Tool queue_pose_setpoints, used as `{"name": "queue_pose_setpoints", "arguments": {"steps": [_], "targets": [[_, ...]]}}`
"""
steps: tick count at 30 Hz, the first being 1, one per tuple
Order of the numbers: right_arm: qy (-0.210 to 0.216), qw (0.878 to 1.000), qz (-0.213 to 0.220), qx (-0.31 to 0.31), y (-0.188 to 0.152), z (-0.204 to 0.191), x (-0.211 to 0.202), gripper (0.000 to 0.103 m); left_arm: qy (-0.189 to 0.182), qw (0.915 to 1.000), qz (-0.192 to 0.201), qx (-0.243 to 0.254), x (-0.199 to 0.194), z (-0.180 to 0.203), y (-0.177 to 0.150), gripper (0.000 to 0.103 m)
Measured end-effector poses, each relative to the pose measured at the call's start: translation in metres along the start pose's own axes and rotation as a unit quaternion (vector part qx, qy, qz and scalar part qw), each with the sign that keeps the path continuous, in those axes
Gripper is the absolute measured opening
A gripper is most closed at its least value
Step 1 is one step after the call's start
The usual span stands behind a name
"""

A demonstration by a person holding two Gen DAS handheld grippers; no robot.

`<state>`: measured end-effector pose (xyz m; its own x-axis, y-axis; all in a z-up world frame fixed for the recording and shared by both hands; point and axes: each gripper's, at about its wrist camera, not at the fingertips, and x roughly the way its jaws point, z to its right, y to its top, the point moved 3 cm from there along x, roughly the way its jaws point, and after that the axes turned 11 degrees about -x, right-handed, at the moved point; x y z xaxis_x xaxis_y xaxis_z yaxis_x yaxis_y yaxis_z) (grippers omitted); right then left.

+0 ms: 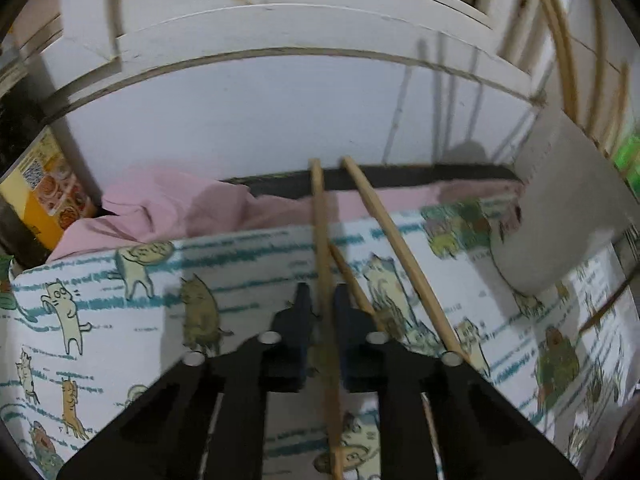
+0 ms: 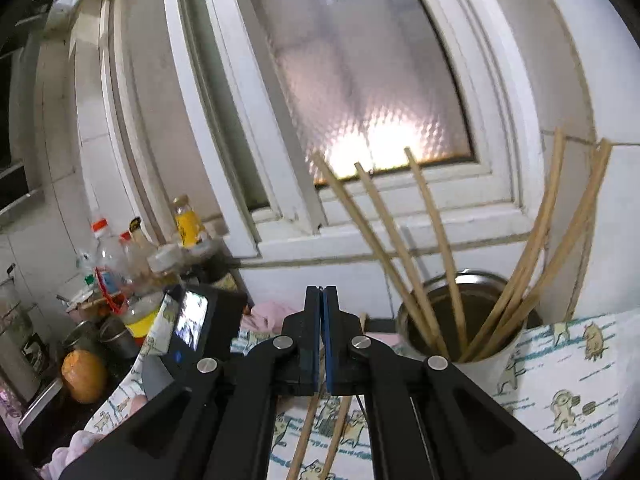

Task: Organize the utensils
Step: 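Lift both held chopsticks and lower them into the white cup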

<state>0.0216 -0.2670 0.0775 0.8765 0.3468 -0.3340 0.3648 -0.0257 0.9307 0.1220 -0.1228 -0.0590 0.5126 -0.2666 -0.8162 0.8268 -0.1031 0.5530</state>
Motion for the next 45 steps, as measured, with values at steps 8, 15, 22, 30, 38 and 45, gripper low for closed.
{"name": "queue_pose_setpoints", "arguments": {"steps": [8,15,22,30,38,45], "targets": [[0.037,0.998,0.051,0.024,0.004,0.017,-0.027,0.002,0.004,0.9987,-0.05,-0.009,-0.037,-0.004,-0.051,0.006],[0.063,0.994,0.075,0.036,0.008,0.017,-0.04,0.002,0.069,0.9956,-0.047,0.041,-0.041,0.017,-0.057,0.017],[0.077,0.991,0.097,0.042,0.011,0.028,-0.051,0.002,0.122,0.9915,-0.032,0.03,-0.015,0.019,-0.018,0.024],[0.082,0.988,0.111,0.063,0.013,0.041,-0.059,0.002,0.101,0.994,-0.042,-0.009,-0.014,0.009,-0.005,0.006],[0.075,0.987,0.123,0.073,0.015,0.045,-0.066,0.002,0.063,0.9962,0.058,-0.016,-0.127,0.02,-0.002,0.006],[0.058,0.987,0.131,0.068,0.014,0.046,-0.067,0.002,0.027,0.9755,0.216,-0.03,-0.247,0.042,0.012,0.006]]}}
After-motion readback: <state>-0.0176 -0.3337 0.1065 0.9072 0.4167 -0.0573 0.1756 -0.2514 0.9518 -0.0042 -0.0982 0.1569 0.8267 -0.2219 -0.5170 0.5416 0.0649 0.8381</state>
